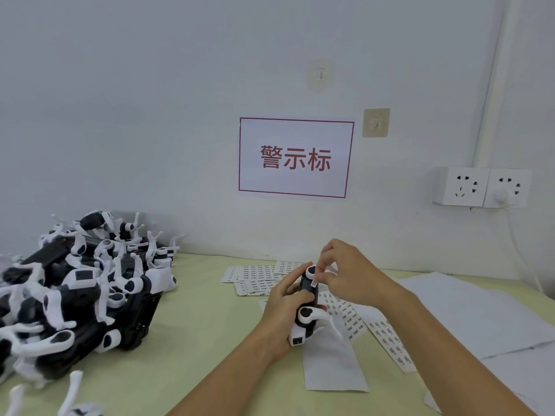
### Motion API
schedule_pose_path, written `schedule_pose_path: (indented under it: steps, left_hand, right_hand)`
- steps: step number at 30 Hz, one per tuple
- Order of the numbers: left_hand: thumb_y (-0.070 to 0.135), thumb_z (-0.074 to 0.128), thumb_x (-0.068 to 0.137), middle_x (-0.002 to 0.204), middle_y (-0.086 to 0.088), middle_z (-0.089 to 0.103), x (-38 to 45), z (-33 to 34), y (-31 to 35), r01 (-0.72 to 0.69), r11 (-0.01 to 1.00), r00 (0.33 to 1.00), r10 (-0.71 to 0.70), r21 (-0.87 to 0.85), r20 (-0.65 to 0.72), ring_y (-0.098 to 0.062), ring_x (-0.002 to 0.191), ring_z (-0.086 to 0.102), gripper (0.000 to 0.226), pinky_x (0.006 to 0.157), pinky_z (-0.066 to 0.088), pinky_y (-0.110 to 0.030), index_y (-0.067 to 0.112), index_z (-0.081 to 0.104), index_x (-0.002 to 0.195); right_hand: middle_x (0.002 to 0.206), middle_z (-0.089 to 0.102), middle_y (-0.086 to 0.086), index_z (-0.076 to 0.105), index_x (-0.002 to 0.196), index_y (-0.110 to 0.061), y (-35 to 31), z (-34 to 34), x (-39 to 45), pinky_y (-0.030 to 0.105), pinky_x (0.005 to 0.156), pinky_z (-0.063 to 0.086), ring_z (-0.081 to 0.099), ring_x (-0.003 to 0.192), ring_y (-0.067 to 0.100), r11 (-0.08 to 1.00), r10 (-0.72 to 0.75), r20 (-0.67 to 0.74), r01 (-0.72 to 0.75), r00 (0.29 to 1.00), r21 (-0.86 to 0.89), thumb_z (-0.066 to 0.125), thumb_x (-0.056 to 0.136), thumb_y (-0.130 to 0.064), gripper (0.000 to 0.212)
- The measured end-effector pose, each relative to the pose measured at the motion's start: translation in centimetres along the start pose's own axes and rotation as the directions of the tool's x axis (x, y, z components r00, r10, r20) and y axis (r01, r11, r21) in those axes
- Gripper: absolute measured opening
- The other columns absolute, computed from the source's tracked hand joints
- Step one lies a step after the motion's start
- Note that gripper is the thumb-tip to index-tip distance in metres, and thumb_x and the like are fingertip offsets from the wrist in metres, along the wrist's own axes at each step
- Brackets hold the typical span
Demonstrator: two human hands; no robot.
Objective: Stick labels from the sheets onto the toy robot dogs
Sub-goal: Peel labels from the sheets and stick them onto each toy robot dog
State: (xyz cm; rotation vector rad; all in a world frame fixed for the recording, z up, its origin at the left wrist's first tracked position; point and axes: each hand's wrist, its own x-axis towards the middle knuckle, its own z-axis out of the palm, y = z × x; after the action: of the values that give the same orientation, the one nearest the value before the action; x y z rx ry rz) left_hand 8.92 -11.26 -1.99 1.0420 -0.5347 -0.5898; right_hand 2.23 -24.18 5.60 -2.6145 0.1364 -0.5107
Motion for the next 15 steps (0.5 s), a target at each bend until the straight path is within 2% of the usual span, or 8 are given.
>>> schedule_pose_path:
  steps: [5,9,15]
  left_hand:
    - [-0.016,0.049,0.088,0.107,-0.015,0.071,0.09,-0.06,-0.09,0.002,1.000,1.000,-0.002,0.020,-0.007,-0.040,0.086,0.065,0.058,0.081,0.052,-0.044,0.026,0.070,0.122]
    - [-0.015,0.050,0.088,0.115,-0.020,0.069,-0.05,0.07,0.04,-0.003,0.999,1.000,0.003,0.034,-0.004,-0.040,0.088,0.063,0.057,0.086,0.050,-0.048,0.027,0.072,0.119]
    - [-0.013,0.051,0.090,0.113,-0.015,0.072,0.00,0.03,-0.08,-0.006,0.999,1.000,0.006,0.036,0.012,-0.038,0.085,0.066,0.055,0.078,0.056,-0.041,0.028,0.071,0.120]
  right_hand:
    - [0.102,0.046,-0.014,0.057,0.067,-0.035,0.06,0.30,0.03,0.043,0.104,0.038,0.049,0.103,0.013,0.994,-0.025,0.012,0.026,1.000,-0.107,0.067,0.090,-0.021,0.029]
    - [0.103,0.045,-0.013,0.058,0.068,-0.035,0.36,0.42,-0.14,0.043,0.102,0.040,0.049,0.106,0.018,0.995,-0.004,0.000,0.004,1.000,-0.101,0.067,0.091,-0.021,0.028]
    - [0.101,0.045,-0.016,0.060,0.068,-0.035,0.69,0.57,-0.12,0.042,0.099,0.043,0.050,0.104,0.017,0.997,-0.007,-0.019,0.006,1.000,-0.073,0.069,0.089,-0.022,0.027]
